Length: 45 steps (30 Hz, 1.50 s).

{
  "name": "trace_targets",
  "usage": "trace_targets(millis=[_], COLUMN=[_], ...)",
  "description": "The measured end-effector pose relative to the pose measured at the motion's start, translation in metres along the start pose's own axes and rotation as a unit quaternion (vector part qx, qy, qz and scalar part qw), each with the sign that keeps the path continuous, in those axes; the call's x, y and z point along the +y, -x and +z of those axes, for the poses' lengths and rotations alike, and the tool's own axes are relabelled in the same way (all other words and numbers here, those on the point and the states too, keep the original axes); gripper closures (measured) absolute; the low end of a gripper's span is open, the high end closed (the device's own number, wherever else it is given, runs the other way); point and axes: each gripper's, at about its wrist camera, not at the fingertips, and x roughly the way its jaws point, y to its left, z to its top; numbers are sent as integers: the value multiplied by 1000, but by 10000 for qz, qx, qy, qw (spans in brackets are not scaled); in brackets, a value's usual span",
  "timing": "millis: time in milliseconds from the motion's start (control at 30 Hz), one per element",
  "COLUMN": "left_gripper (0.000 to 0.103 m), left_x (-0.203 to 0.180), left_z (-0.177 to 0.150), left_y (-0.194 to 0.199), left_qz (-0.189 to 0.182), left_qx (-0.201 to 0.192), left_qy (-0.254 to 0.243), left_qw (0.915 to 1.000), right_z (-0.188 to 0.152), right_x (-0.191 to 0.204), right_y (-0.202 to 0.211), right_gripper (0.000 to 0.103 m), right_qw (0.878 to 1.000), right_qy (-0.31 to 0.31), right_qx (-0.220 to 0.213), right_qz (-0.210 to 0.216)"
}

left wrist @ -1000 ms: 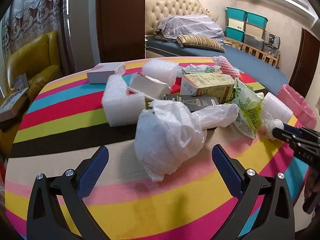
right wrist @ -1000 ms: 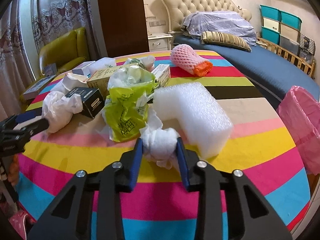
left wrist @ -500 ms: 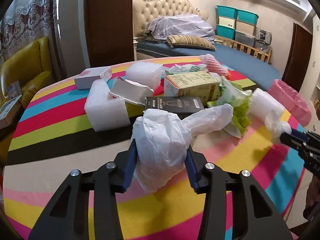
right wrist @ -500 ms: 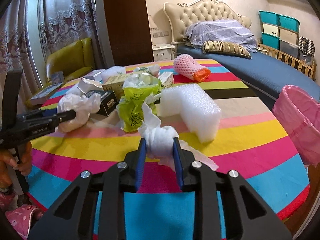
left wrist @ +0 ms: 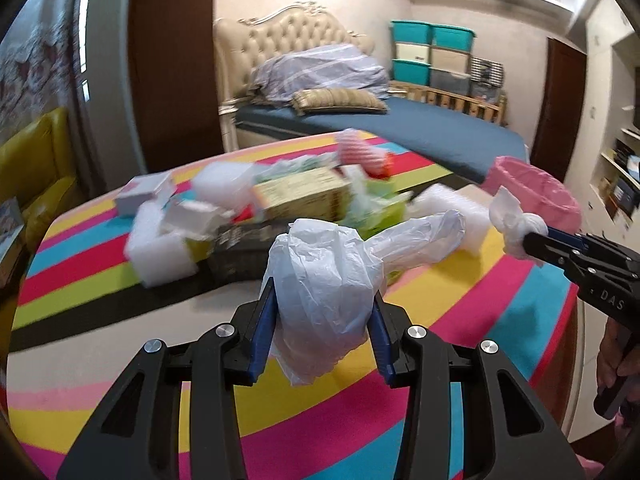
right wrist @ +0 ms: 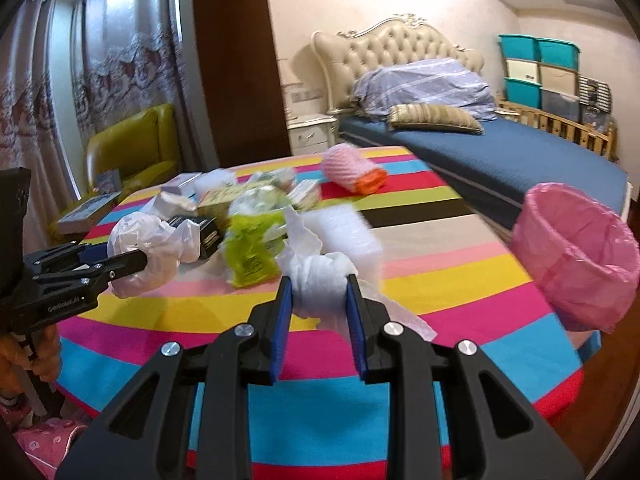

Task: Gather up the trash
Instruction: 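Carry both held items over the pink wastebasket and release them inside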

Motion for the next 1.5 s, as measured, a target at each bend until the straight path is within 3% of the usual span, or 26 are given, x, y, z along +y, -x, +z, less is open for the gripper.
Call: trace_targets(millis=[333,767,1067,1333,1400,1433,1467,1500], left_gripper=[63,63,62,62,58,49,29,21], left_x=[-82,-207,-290,-340,-346,-347,-349,-346], left_z=[46,125,173,200,203,203,203,202], left_y=[-24,-82,-142,-196,-207,-211,-217,-217], left_qz=[-793,-1858,-2227,-2561,-2613,-2638,-2680,-2664], left_qx=[-175,-95,139,467,552,596,647,618], left_qy=[-589,-1053,-1092,-889,-800,-757,-718,-688], left_qw=[9950,9769,9686,9614,9603,9597,9586,9594], right_z=[9,17,24,32,32,31,30,29], right_x=[-71,-197,-267,-301,-307,-310,-312,-313], right_y=[33,67,65,43,36,35,34,34], right_gripper=[77,77,76,72,67,62,49,45], right_qw=[9949,9748,9655,9638,9629,9630,9627,9623], right_qy=[-458,-1106,-1354,-1335,-1352,-1335,-1300,-1282], right_qx=[-308,-470,-461,-406,-407,-413,-415,-420], right_qz=[-850,-1879,-2177,-2270,-2300,-2303,-2337,-2360])
